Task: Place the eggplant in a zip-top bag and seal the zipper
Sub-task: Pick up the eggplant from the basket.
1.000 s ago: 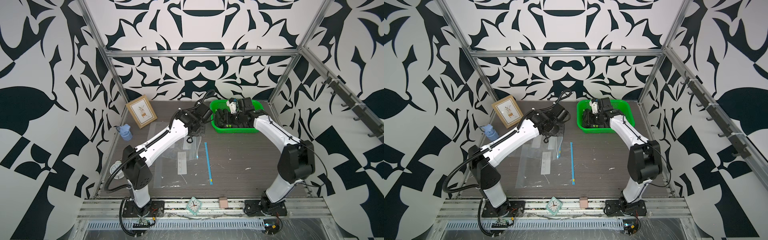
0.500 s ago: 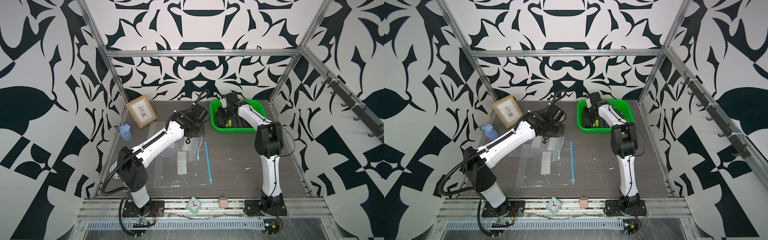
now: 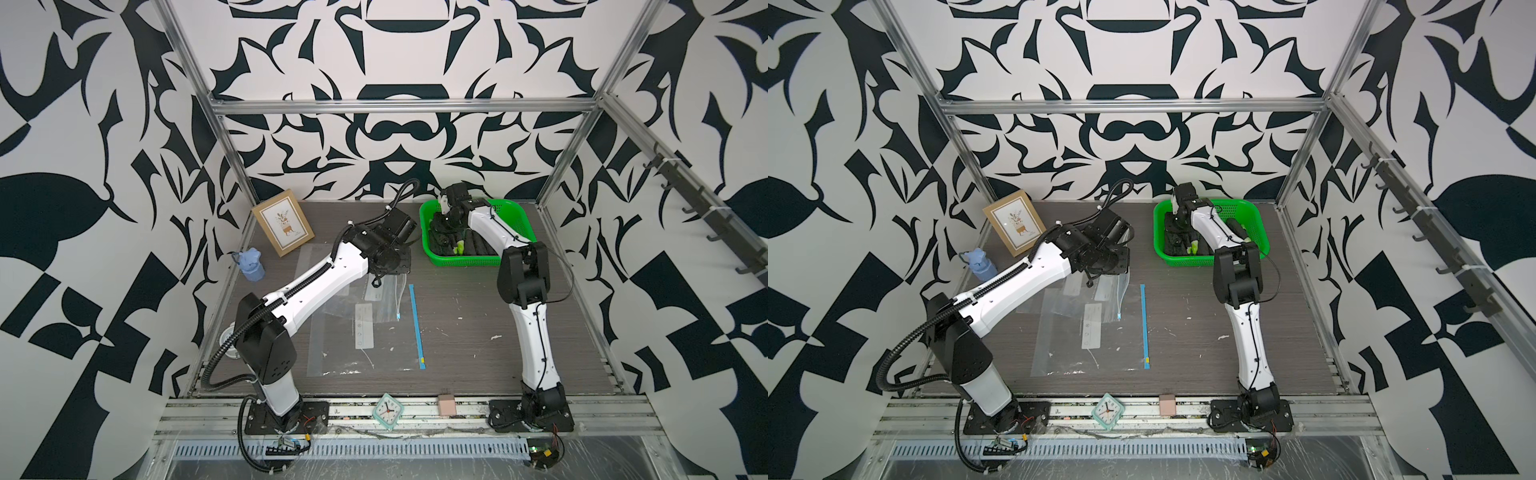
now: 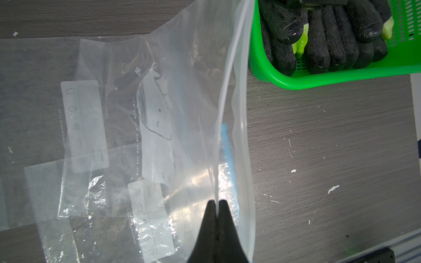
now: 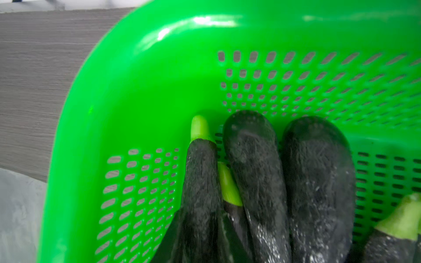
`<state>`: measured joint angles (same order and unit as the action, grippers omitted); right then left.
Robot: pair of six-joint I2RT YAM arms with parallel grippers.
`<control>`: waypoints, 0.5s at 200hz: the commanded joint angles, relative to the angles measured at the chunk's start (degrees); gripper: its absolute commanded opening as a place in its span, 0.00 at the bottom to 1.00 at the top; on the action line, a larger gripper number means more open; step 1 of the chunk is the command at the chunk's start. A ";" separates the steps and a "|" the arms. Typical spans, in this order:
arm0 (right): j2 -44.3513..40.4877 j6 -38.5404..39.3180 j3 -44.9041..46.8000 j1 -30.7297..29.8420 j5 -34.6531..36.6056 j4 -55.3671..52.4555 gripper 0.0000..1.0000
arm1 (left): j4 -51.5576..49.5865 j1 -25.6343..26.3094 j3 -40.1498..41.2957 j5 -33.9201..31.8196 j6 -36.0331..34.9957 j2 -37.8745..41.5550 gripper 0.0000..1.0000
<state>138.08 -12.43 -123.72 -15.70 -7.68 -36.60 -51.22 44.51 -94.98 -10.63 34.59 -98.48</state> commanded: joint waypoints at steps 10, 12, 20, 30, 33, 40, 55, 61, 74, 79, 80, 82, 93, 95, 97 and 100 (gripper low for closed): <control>-0.54 0.35 -1.79 -1.48 0.69 -1.54 0.34 | -0.90 -0.32 -0.88 0.22 0.74 0.17 0.00; -0.61 0.35 -1.71 -1.52 0.74 -1.54 0.34 | -0.94 -0.37 -0.90 0.19 0.74 0.16 0.00; -0.75 0.46 -1.61 -1.74 0.87 -1.72 0.34 | -0.83 -0.37 -0.91 0.21 0.74 0.21 0.00; -1.26 0.49 -0.86 -1.87 1.15 -1.57 0.35 | -0.79 -0.37 -0.91 0.19 0.77 0.16 0.00; -1.43 0.47 -0.65 -1.87 1.36 -1.55 0.35 | -0.81 -0.39 -0.91 0.23 0.77 0.19 0.00; -1.82 0.60 -0.23 -1.96 2.08 -1.55 0.37 | -0.81 -0.39 -0.91 0.26 0.75 0.21 0.00; -1.98 1.21 -0.51 -2.12 3.84 -2.68 0.42 | -0.79 -0.44 -1.06 0.35 0.67 0.19 0.00; -1.85 1.60 -0.78 -2.22 4.50 -3.18 0.42 | -0.81 -0.48 -1.04 0.50 0.69 0.13 0.00; -1.36 2.23 -1.33 -2.23 5.31 -4.18 0.43 | -0.72 -0.48 -1.06 0.58 0.66 0.21 0.00; -1.12 2.43 -1.64 -2.23 5.61 -4.63 0.43 | -0.64 -0.48 -1.05 0.61 0.70 0.18 0.00; -1.09 2.46 -1.71 -2.23 5.68 -4.76 0.43 | -0.64 -0.48 -1.02 0.61 0.68 0.15 0.00; -1.00 2.53 -1.88 -2.23 5.73 -4.85 0.43 | -0.63 -0.48 -1.03 0.61 0.66 0.09 0.00; -0.70 2.71 -2.18 -2.23 6.25 -5.41 0.40 | -0.56 -0.45 -1.05 0.69 0.73 0.13 0.00; -0.64 2.83 -2.13 -2.23 6.31 -5.41 0.39 | -0.59 -0.47 -1.06 0.72 0.74 0.08 0.00; -0.67 2.89 -2.14 -2.23 6.35 -5.41 0.39 | -0.54 -0.45 -1.03 0.77 0.72 0.12 0.00; -0.66 2.93 -2.00 -2.23 6.38 -5.37 0.38 | -0.56 -0.48 -1.05 0.75 0.72 0.10 0.00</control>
<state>138.19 -10.94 -123.79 -17.72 -3.75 -39.86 -51.22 44.29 -94.98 -10.37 34.63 -98.48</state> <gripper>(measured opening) 0.404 0.046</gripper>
